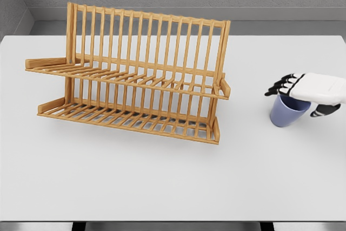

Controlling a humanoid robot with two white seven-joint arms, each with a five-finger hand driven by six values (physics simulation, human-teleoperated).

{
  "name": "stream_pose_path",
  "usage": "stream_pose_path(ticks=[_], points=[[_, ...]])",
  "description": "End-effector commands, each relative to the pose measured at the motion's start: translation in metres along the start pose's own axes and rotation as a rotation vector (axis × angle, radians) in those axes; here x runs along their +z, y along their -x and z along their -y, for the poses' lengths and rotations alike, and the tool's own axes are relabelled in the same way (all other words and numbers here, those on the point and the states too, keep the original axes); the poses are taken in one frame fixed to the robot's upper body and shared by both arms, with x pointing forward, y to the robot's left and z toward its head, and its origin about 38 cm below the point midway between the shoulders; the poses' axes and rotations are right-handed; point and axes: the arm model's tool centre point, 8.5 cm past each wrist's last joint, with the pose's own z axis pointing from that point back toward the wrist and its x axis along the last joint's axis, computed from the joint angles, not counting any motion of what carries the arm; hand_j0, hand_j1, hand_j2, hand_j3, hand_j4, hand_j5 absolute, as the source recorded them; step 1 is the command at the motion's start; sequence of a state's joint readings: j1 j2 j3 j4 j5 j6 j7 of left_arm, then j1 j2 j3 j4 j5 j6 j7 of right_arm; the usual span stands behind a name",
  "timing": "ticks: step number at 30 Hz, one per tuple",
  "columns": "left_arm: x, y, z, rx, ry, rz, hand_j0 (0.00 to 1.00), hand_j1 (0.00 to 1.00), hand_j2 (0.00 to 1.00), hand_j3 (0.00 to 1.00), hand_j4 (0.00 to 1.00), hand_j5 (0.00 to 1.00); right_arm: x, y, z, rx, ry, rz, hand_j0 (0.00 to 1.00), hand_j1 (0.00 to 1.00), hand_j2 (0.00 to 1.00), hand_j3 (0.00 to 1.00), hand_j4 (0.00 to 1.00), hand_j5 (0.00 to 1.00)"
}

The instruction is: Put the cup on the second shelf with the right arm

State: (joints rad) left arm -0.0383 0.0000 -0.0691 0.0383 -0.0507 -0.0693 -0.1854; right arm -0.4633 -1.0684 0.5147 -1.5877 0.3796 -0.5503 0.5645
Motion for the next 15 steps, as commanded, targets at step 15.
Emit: stream_pose_path(ticks=[15], points=[[0.0,0.0,0.0,0.0,0.0,0.0,1.0,1.0,1.0,1.0,1.0,1.0,-0.001,-0.0018,0.0023,0.003,0.003,0.007,0.72,0.72,0.72,0.72,0.72,0.72]])
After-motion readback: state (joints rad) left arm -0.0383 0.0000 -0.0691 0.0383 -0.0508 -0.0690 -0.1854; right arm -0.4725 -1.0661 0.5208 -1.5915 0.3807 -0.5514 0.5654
